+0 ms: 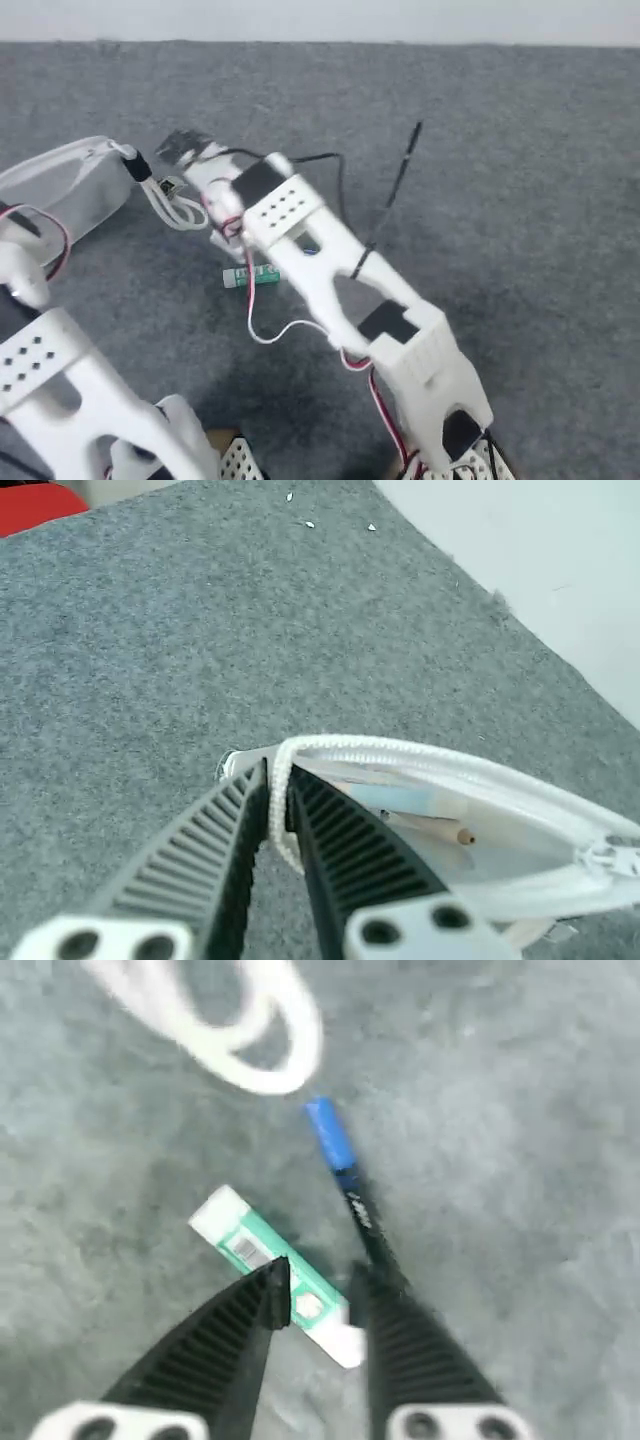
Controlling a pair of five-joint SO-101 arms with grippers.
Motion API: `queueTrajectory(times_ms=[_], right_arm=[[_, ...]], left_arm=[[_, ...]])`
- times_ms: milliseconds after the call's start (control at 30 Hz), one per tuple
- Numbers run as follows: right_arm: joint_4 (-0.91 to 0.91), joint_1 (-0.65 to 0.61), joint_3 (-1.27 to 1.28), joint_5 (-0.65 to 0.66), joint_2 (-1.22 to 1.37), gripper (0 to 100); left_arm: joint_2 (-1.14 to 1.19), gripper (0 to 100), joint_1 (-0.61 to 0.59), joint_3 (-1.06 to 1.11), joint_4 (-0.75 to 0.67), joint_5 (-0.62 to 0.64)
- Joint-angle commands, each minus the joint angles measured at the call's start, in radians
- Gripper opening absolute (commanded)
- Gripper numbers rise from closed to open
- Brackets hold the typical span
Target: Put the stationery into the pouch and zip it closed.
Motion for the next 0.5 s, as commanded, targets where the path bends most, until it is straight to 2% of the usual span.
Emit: queueTrajectory(times_ms=[0,167,467], right_arm=[[-0.053,-0.016,-0.014,0.018,0.019,20.3],[-0.099,-0.019,-0.014,0.160,0.054,20.7],[-0.234,-0.015,-0.015,0.169,0.153,20.4]], left_arm=[[-0.008,1,-0.005,-0.016,-0.040,0.014],[-0.008,1,-0.003,-0.016,-0.040,0.014],[-0.008,1,-0.003,-0.015,-0.038,0.014]])
